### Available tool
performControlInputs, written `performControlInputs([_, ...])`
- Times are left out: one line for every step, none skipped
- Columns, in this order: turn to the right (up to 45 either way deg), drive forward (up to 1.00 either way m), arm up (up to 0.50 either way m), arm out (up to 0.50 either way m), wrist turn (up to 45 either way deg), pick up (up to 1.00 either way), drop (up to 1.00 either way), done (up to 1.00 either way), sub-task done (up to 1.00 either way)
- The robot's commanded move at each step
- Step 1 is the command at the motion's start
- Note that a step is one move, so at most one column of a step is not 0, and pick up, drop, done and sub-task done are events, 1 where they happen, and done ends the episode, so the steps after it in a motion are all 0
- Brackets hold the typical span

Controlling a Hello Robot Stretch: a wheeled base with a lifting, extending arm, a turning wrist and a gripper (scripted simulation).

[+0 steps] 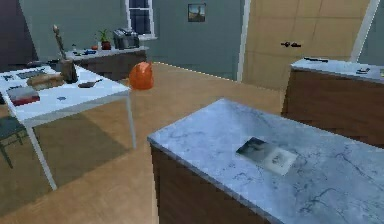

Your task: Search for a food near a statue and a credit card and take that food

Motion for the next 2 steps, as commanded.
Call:
performControlInputs([-33.0, 0.0, 0.0, 0.0, 0.0, 0.0, 0.0, 0.0, 0.0])
performControlInputs([0.0, 1.0, 0.0, 0.0, 0.0, 0.0, 0.0, 0.0, 0.0])
